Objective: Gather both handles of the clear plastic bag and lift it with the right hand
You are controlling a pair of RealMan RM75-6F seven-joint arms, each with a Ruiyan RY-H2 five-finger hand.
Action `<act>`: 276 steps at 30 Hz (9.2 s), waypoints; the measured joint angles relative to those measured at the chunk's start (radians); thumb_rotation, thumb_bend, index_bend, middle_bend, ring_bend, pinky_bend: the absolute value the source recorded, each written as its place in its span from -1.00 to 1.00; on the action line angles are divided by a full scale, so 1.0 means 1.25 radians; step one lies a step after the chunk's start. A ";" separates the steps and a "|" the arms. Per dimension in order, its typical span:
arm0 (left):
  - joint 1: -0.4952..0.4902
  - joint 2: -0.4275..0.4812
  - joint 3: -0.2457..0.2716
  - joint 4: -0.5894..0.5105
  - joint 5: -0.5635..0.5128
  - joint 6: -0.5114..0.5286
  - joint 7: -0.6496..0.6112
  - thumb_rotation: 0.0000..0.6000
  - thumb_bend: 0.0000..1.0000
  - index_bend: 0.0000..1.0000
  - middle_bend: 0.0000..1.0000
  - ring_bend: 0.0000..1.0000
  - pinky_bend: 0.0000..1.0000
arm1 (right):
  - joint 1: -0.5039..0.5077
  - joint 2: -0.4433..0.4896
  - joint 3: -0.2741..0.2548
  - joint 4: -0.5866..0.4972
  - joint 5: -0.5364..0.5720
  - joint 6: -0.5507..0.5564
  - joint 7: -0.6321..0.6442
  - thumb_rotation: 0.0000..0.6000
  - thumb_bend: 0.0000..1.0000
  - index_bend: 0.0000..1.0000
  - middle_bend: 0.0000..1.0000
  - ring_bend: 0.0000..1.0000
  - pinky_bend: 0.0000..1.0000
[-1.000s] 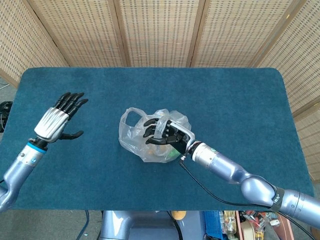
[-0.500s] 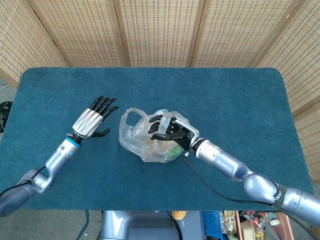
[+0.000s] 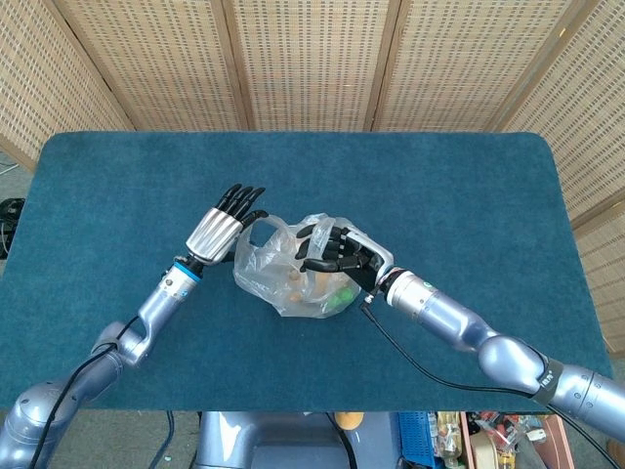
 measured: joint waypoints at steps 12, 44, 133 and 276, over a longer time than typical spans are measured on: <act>-0.029 -0.047 0.006 0.067 -0.016 0.058 -0.053 1.00 0.18 0.28 -1.00 -1.00 -1.00 | -0.003 -0.019 -0.002 0.020 0.001 -0.019 -0.017 1.00 -0.77 -0.22 0.04 -0.25 -0.23; -0.043 0.120 0.028 -0.079 0.007 0.257 0.030 1.00 0.18 0.28 -1.00 -1.00 -1.00 | -0.013 -0.029 0.035 -0.017 0.050 -0.025 -0.019 1.00 -0.73 -0.01 0.34 0.00 0.07; -0.081 0.311 -0.026 -0.543 0.060 0.229 0.271 1.00 0.17 0.15 -1.00 -1.00 -1.00 | 0.045 -0.128 -0.011 -0.009 0.080 0.174 -0.007 1.00 -0.99 -0.41 -0.22 -0.60 -0.44; -0.141 0.280 -0.103 -0.512 -0.075 0.102 0.312 1.00 -0.24 -1.00 -1.00 -1.00 -1.00 | 0.009 -0.119 0.045 0.000 0.023 0.040 0.017 1.00 -0.89 -0.18 0.09 -0.26 -0.58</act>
